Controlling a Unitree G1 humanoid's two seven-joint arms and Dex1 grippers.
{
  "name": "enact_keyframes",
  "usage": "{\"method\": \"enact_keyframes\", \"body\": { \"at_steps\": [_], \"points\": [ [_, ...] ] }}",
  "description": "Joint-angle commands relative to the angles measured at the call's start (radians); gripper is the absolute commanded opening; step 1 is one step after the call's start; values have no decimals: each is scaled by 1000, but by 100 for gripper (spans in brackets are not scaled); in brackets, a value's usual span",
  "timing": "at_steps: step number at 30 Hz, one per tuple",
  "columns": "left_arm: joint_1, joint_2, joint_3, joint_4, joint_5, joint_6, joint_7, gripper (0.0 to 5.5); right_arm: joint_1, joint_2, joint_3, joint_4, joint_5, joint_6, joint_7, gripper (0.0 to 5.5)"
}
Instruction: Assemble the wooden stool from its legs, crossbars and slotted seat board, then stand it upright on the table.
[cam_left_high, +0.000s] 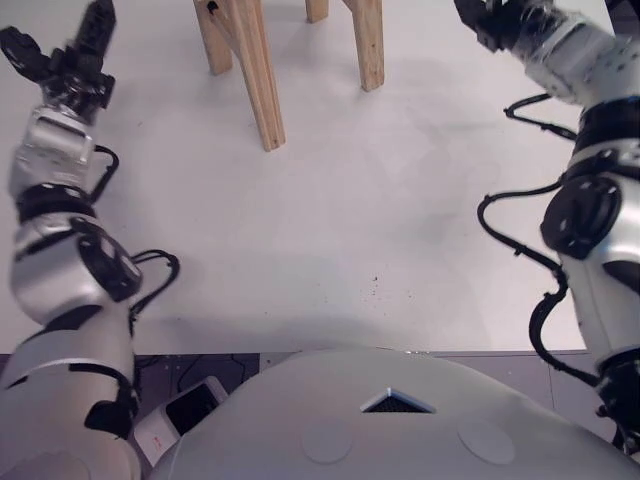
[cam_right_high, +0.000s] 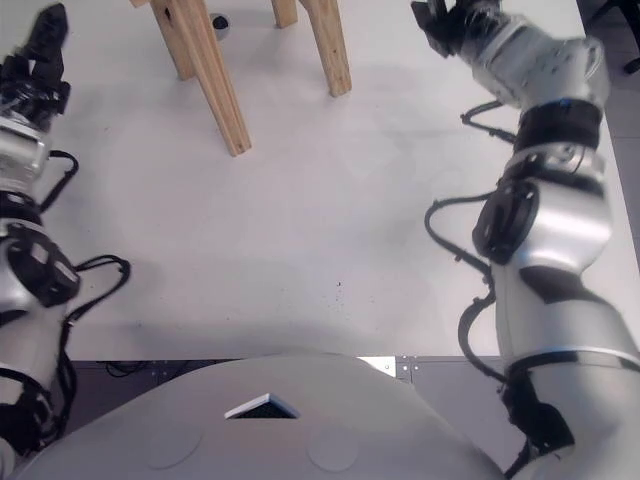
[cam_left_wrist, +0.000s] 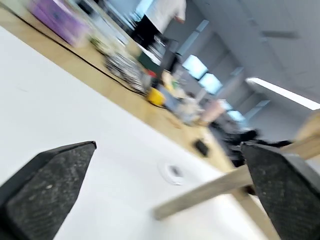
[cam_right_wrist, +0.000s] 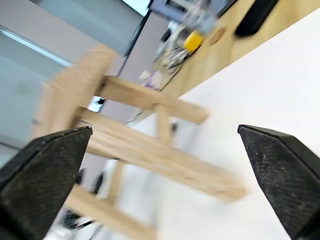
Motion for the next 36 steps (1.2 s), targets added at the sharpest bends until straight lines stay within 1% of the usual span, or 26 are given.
{"method": "enact_keyframes", "body": {
  "at_steps": [1, 3, 6, 8, 12, 19, 23, 25, 30, 36],
  "points": [
    [149, -223, -56, -282, 138, -267, 183, 534, 219, 139, 15, -276, -71, -257, -44, 540],
    [186, -276, -80, -342, 171, -289, 221, 534, 257, 174, 6, -312, -86, -339, -57, 540],
    [210, -316, -94, -379, 211, -323, 260, 534, 284, 199, 4, -308, -113, -451, -47, 540],
    [213, -327, -97, -383, 231, -338, 280, 534, 294, 217, 0, -304, -118, -508, -42, 540],
    [206, -334, -95, -363, 254, -358, 305, 534, 322, 246, 42, -309, -155, -580, -17, 540],
    [195, -348, -106, -318, 300, -409, 346, 534, 330, 266, 117, -226, -305, -775, -50, 540],
    [203, -370, -137, -308, 342, -460, 349, 534, 320, 269, 126, -134, -426, -925, -218, 540],
    [203, -380, -144, -301, 355, -477, 354, 534, 322, 271, 138, -105, -474, -986, -274, 540],
    [203, -397, -158, -289, 378, -519, 355, 534, 349, 270, 221, -73, -690, -1143, -509, 540],
    [197, -413, -164, -285, 385, -566, 355, 534, 381, 273, 309, -116, -861, -1230, -690, 540]
  ]
}}
